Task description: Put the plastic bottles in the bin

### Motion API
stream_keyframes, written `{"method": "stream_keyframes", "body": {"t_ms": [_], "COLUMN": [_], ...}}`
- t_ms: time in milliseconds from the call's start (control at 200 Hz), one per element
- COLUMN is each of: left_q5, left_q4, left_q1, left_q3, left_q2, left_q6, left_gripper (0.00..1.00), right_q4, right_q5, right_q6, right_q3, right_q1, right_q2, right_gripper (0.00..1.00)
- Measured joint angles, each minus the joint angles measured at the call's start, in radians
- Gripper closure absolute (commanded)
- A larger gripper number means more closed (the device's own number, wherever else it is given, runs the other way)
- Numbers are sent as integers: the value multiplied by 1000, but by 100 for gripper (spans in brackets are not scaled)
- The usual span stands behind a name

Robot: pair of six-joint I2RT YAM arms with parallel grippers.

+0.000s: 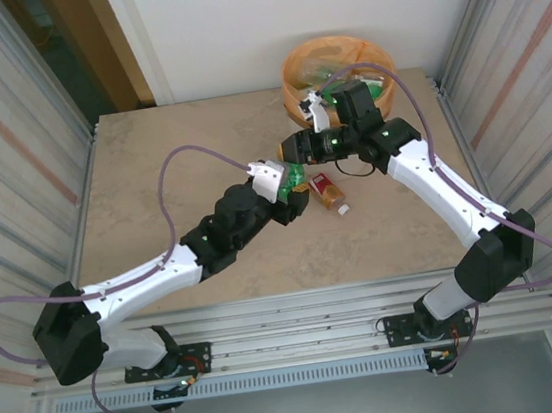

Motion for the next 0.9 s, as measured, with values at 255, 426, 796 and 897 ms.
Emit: {"method": "stream_keyframes", "body": {"t_ms": [255,426,796,897], "left_q5": [3,19,-77,-98], "left_q4": [-23,-15,-20,-45], "left_q1": [-5,-5,-6,0], "left_q3": [0,0,-41,-41], "left_q2": [-59,-188,-269,-269], "left_q6": [0,0,-10,-26], "left_gripper": [1,1,1,1], "right_q4": [-8,-8,-12,-25], "right_q5": [7,13,45,57], "right_q6": [6,16,11,3], "right_q3": [35,118,494,595], "right_q1": [-34,-116,-299,-327], "right_q2": [0,0,56,119], "right_gripper": [89,89,88,88]}}
